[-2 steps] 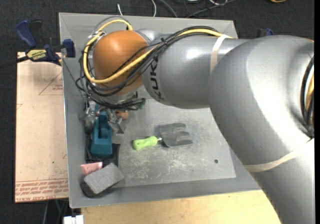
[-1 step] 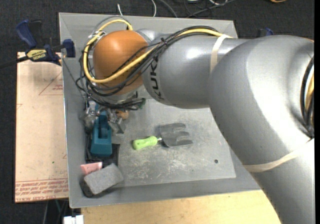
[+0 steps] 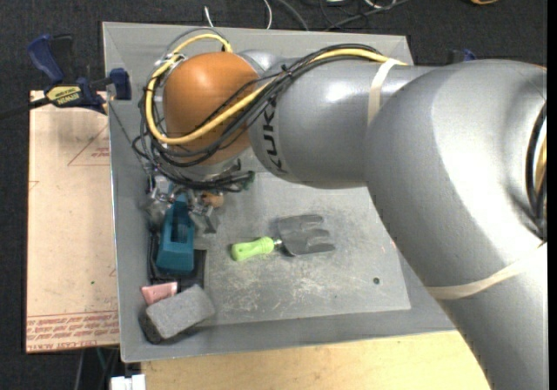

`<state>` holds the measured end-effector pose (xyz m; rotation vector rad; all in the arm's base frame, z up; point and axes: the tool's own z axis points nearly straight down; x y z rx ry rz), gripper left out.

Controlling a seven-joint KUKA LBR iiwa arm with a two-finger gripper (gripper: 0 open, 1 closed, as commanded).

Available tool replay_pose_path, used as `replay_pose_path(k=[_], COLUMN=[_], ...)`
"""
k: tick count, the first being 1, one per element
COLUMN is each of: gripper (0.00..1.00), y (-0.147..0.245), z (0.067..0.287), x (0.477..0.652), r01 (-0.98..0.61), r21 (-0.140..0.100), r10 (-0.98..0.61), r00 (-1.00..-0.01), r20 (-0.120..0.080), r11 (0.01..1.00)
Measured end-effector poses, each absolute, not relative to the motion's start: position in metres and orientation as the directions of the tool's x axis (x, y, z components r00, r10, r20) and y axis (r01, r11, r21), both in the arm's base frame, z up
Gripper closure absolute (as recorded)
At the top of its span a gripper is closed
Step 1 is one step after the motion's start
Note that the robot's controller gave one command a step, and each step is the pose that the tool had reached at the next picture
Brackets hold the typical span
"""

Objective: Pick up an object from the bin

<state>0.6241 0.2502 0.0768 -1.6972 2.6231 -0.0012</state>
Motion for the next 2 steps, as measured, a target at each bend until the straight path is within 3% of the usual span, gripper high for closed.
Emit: replay_pose_path(k=[2], gripper=[1.0], y=[0.25], z=[0.11], x=[0.623], r01=[-0.911], r21=[-0.007], r10=[-0.911], r00=[-0.412], r20=[-0.012], r11=[0.412])
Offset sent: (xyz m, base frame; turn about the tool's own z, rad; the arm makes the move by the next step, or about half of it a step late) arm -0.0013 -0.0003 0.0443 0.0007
